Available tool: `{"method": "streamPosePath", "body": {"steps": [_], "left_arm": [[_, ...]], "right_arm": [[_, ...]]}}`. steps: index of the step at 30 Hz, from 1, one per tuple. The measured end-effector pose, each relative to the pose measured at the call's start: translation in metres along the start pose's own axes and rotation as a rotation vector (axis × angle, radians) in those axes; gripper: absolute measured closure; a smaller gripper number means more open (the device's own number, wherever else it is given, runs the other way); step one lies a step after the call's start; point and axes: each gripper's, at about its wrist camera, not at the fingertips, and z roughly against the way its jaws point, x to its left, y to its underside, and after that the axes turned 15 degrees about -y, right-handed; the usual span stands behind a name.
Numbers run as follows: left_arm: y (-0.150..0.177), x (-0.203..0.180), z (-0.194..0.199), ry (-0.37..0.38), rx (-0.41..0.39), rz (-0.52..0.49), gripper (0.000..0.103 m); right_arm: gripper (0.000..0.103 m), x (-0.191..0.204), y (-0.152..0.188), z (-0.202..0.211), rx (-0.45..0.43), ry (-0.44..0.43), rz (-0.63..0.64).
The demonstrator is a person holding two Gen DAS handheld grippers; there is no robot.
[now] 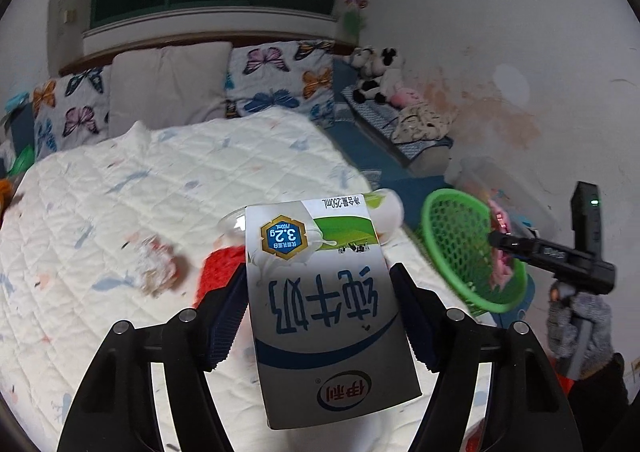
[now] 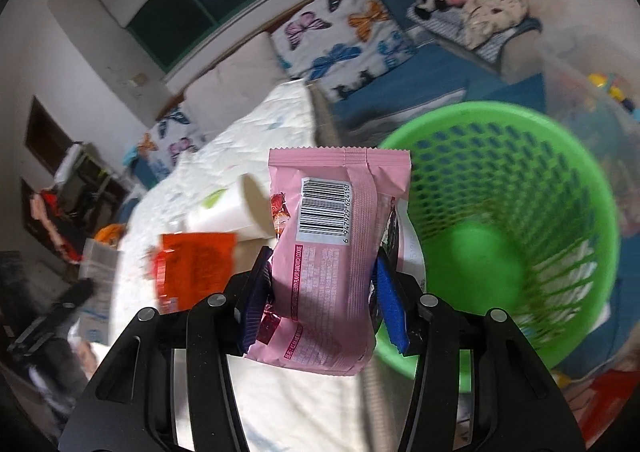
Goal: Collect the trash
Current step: 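Carry both items over the green basket and open both tools to drop them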
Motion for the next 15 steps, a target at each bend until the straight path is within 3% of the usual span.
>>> {"method": "streamPosePath", "body": {"steps": [7,15], "left_arm": [[-0.019,-0.044,-0.003,0.049,-0.013,-0.060,0.035],[-0.037,-0.099,-0.014,0.095,-0.015,-0.137,0.035]], "right_arm": [[0.050,-0.039,0.000,0.006,-0.005,0.093,-0.028],[0.036,-0.068,0.003,0.015,0.003,0.109,-0.068]]}}
